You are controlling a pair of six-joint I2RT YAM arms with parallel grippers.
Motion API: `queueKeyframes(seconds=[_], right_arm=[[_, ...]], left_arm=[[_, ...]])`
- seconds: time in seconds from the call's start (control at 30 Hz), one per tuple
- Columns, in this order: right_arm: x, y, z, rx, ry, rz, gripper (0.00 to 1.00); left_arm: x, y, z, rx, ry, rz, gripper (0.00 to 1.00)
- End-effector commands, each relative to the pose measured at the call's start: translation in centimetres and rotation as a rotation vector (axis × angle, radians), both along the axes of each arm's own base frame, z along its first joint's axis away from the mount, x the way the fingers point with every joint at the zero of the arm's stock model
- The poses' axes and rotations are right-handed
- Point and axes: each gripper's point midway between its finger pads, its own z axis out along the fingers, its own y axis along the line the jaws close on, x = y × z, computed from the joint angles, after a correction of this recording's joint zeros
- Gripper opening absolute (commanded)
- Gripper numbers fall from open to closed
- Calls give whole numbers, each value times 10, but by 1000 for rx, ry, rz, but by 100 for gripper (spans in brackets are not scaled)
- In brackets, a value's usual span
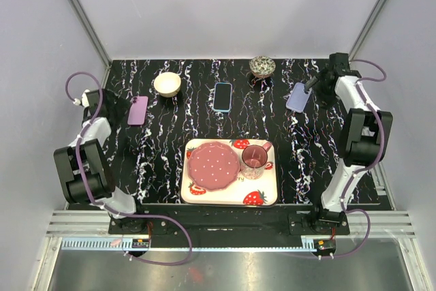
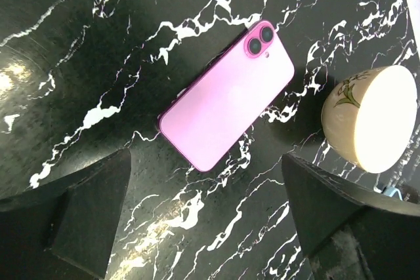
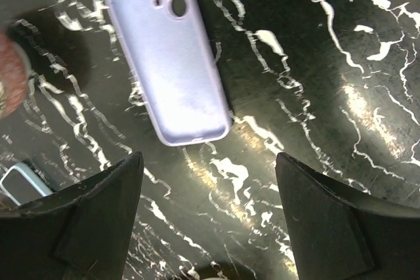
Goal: Take the phone out of the phone case
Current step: Place the phone case at the center of the board, then pick up the phone at the center of the board.
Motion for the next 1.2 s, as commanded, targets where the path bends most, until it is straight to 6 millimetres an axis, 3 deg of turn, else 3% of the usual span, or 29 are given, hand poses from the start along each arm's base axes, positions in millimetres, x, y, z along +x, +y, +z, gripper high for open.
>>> queueKeyframes(seconds=[0.0,0.03,0.1,0.13,0.17,0.2,0.23,0.27,0.3,0.37,0.4,0.43,0.47,0.5,0.8,1.17], right_arm=[[11,24,63,-140,-100,68,85],[12,54,67,-146,-108,135,86],[20,81,77,-174,-121,190,86],[21,100,78,-177,-123,229,86],[18,128,77,-180,-112,294,86],[24,146,89,-178,-141,328,86],[26,160,74,-180,-108,359,86],[20,184,70,-179,-87,411,86],[27,197,64,-182,-81,434,86],[28,221,66,-189,-79,477,87],[25,237,49,-196,-46,512,87],[25,247,45,-194,-39,530,87],[23,255,40,-193,-25,547,99],[24,272,33,-183,-23,576,100],[36,319,-7,-161,15,637,100],[39,357,-30,-151,-25,718,100]], left_arm=[[7,3,69,228,-33,29,99],[9,-15,77,276,-28,1,99],[14,-32,102,353,-62,-37,99],[17,-51,109,377,-78,-79,99],[19,-54,115,396,-86,-93,99],[23,-68,123,400,-106,-124,99],[23,-83,126,397,-116,-163,99],[23,-91,129,393,-123,-185,99],[22,-98,130,391,-128,-204,99],[16,-116,132,366,-141,-251,99],[11,-122,126,346,-134,-274,99],[6,-133,123,314,-133,-313,99],[0,-137,125,283,-144,-309,99],[-6,-139,116,270,-131,-321,99],[-44,-156,102,200,-99,-420,99],[-49,-169,79,155,-46,-497,99]])
